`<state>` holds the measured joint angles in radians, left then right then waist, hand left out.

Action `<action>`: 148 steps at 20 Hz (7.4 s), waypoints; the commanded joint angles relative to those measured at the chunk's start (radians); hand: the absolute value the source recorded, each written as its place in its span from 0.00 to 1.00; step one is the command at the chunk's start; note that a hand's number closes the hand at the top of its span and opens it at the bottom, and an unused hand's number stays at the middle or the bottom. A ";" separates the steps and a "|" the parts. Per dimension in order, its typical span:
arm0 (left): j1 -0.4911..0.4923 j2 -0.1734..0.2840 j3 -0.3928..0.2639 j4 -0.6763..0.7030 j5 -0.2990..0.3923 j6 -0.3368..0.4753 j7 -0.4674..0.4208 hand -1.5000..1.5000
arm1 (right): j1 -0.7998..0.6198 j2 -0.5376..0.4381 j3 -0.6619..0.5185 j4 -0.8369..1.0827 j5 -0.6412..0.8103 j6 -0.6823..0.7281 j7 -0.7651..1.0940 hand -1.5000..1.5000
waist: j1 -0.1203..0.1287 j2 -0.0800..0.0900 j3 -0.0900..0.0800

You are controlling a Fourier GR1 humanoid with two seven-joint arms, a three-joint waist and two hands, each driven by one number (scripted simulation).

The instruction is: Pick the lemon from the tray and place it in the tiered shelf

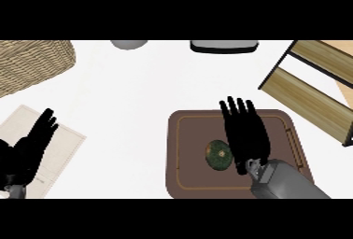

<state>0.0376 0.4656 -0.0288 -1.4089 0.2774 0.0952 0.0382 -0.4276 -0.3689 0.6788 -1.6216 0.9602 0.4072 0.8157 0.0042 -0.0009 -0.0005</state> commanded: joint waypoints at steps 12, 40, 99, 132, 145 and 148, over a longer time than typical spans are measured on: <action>-0.016 -0.064 0.078 0.000 -0.066 -0.061 0.036 0.50 | -0.022 0.075 -0.181 0.314 0.174 -0.114 -0.276 0.00 | 0.004 0.001 0.001; -0.013 -0.142 0.174 -0.022 -0.171 -0.131 0.048 0.50 | 0.051 0.146 -0.288 0.372 0.409 -0.282 -0.505 1.00 | -0.003 0.000 0.001; -0.009 -0.198 0.191 -0.027 -0.221 -0.162 0.053 0.50 | -0.462 -0.149 -1.070 -0.093 0.116 0.163 0.018 1.00 | 0.005 0.002 0.000; -0.029 -0.199 0.254 0.054 -0.233 -0.217 -0.010 0.50 | -0.392 -0.225 -1.226 0.391 -0.077 -0.350 -0.217 0.00 | -0.001 0.002 0.000; -0.006 -0.204 0.254 -0.042 -0.221 -0.211 0.088 0.50 | -0.347 -0.302 -1.467 0.062 -0.415 -0.212 -0.091 0.00 | -0.016 -0.005 0.000; 0.041 -0.201 0.259 -0.025 -0.244 -0.219 0.007 0.50 | -0.284 -0.332 -1.560 -0.059 -0.495 -0.149 -0.029 0.00 | -0.021 -0.006 0.000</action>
<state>0.0423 0.2673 0.2266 -1.4505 0.0427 -0.1107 0.1033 -0.7562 -0.6653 -0.7985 -1.5662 0.5491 0.2060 0.7280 -0.0147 -0.0074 -0.0003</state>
